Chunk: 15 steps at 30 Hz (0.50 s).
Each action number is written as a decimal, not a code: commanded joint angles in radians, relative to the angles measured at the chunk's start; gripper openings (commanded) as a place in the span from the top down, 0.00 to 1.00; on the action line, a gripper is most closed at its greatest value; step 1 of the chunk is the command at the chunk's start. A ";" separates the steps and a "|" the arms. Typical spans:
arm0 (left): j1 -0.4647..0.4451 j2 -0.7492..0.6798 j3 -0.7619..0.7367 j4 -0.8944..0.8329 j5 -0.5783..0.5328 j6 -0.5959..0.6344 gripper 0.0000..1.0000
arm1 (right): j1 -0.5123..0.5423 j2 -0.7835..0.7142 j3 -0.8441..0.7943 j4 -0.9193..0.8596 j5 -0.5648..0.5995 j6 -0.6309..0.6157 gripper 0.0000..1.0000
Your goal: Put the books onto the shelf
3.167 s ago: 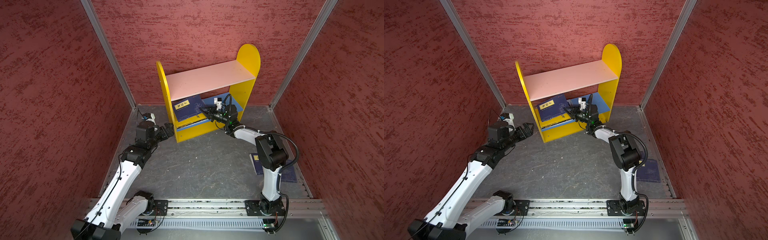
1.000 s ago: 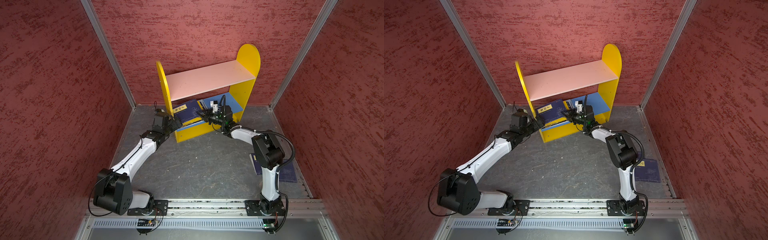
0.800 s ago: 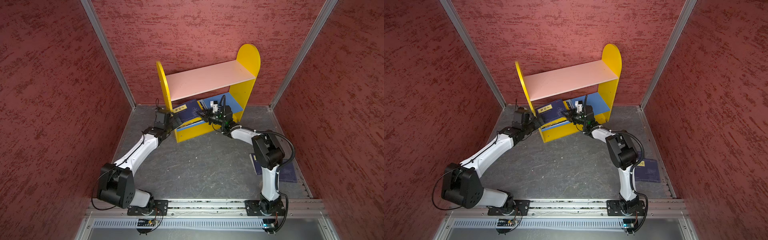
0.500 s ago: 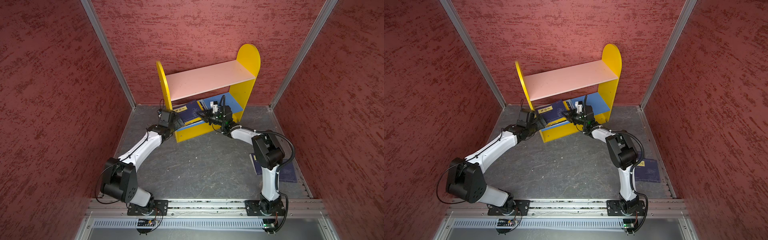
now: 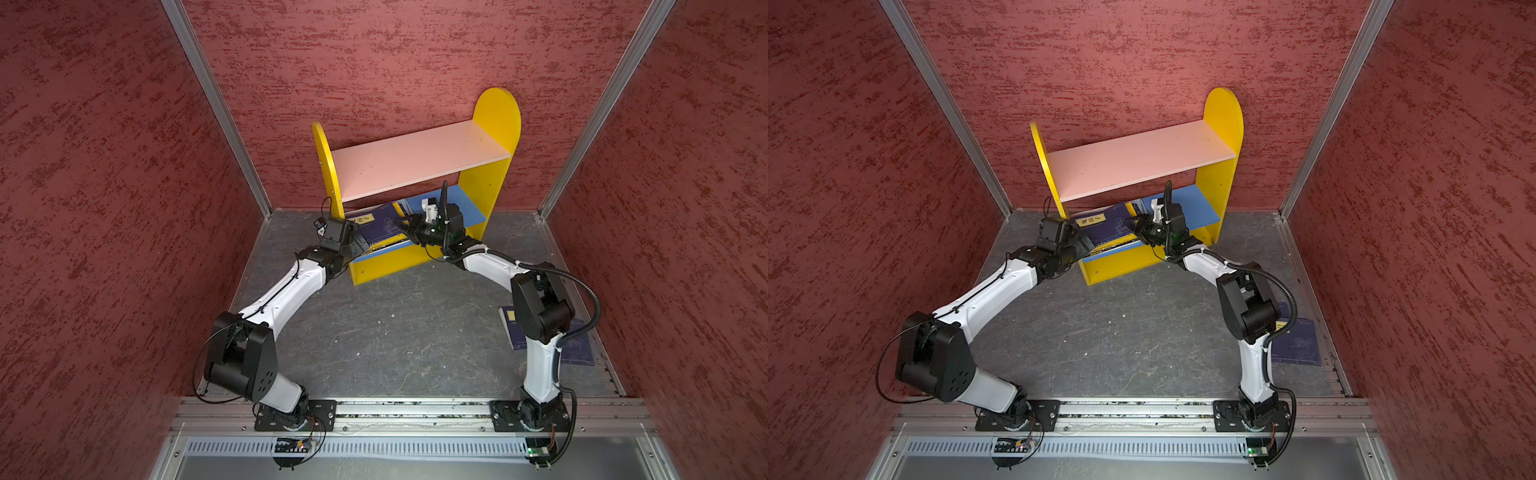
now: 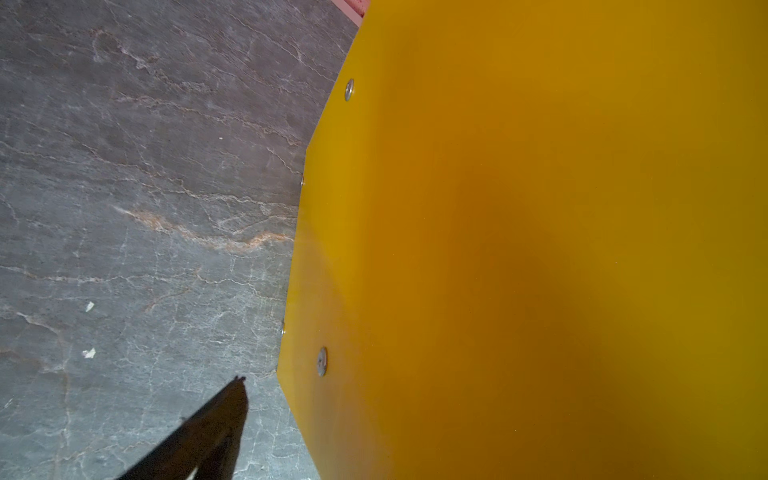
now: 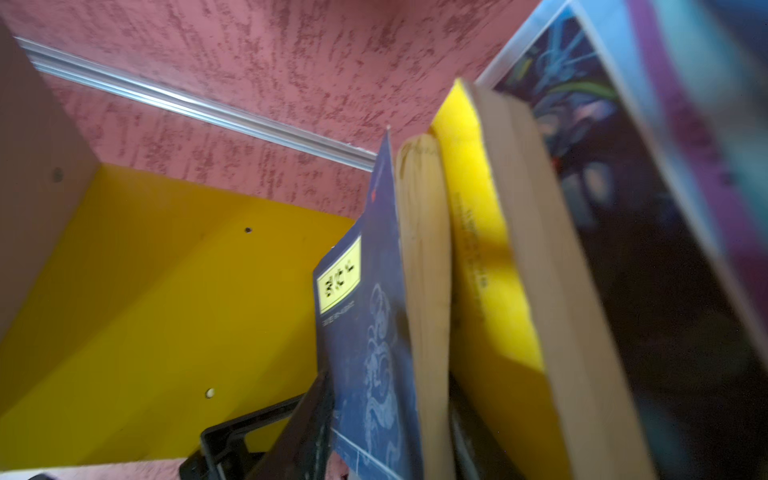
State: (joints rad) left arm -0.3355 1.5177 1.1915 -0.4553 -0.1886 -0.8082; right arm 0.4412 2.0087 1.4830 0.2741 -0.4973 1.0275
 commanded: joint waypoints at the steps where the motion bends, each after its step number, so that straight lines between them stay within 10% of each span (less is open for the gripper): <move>1: 0.000 0.024 -0.007 -0.077 -0.017 0.003 0.01 | -0.008 -0.051 0.055 -0.142 0.097 -0.093 0.57; 15: 0.000 0.018 -0.007 -0.062 -0.004 0.014 0.01 | -0.004 -0.064 0.082 -0.247 0.153 -0.189 0.65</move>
State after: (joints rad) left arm -0.3351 1.5185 1.1915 -0.4557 -0.1844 -0.8078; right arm 0.4393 1.9888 1.5333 0.0933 -0.3939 0.8909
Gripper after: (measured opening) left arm 0.994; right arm 0.348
